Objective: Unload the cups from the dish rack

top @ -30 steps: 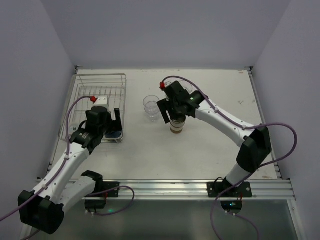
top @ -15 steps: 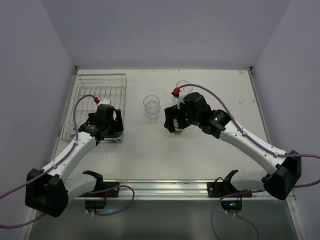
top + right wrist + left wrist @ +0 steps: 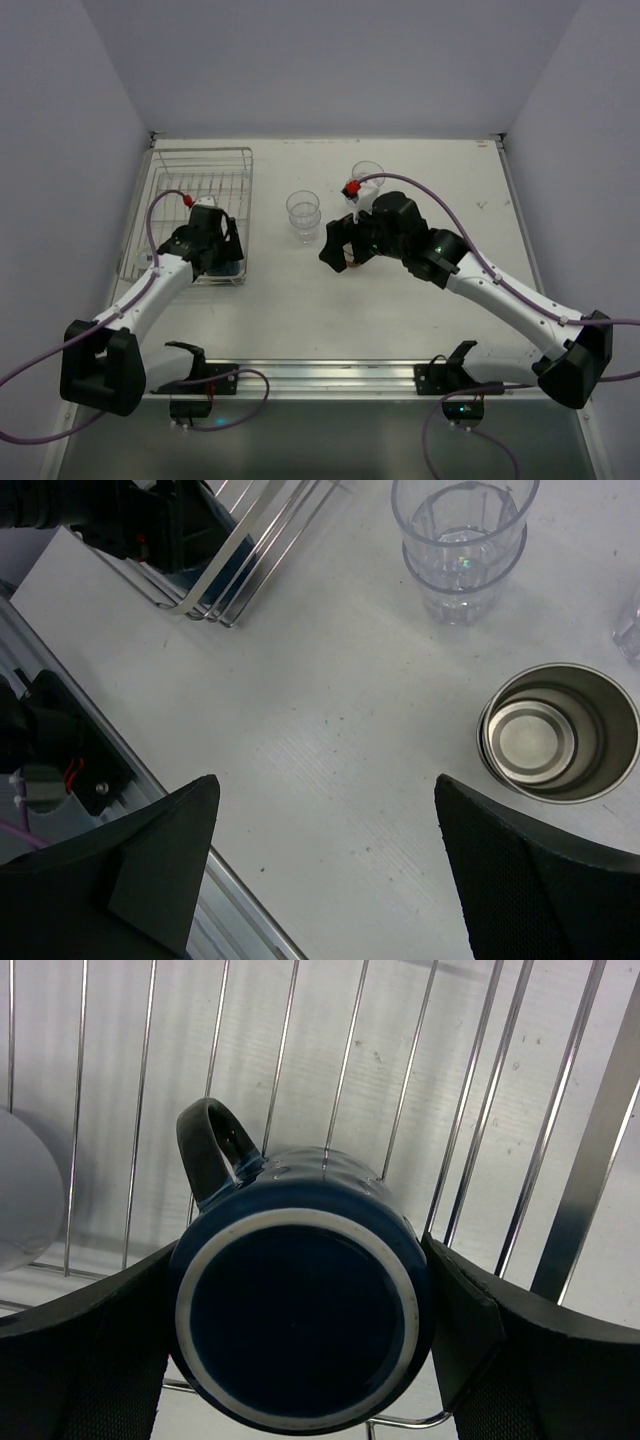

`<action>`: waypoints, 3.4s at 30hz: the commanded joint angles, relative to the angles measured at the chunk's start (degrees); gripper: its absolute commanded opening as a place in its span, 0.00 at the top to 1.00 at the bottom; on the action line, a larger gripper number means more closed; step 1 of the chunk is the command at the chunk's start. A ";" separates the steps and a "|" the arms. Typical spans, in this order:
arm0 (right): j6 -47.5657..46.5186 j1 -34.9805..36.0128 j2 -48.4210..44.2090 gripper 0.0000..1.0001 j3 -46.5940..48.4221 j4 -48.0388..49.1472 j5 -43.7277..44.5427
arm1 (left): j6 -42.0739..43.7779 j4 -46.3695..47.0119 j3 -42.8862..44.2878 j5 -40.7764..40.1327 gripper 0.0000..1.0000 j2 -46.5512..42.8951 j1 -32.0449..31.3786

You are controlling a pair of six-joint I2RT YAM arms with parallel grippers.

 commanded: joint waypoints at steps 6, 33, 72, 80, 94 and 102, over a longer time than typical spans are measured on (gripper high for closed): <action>3.28 0.78 -2.70 0.09 -0.97 7.61 -4.87 | 1.21 2.32 3.22 -0.44 0.55 -11.31 1.96; 23.59 1.13 -3.41 0.10 -13.55 54.29 -18.40 | -32.35 48.10 -3.89 54.66 0.63 -30.50 1.96; 29.92 -0.18 -0.67 1.00 -12.13 60.89 -26.15 | -33.69 50.06 -8.30 42.71 0.00 -29.71 -5.60; 22.20 -5.01 -13.30 1.00 -12.84 38.95 -18.98 | -17.62 30.83 -1.71 38.32 0.00 -30.32 -5.60; 4.43 -23.47 -7.02 1.00 0.08 -10.49 9.78 | 3.85 6.81 1.82 23.64 0.00 -29.88 -5.60; 0.22 -30.33 13.98 1.00 10.35 -11.98 13.85 | 5.26 7.59 -2.30 20.74 0.00 -32.34 -5.60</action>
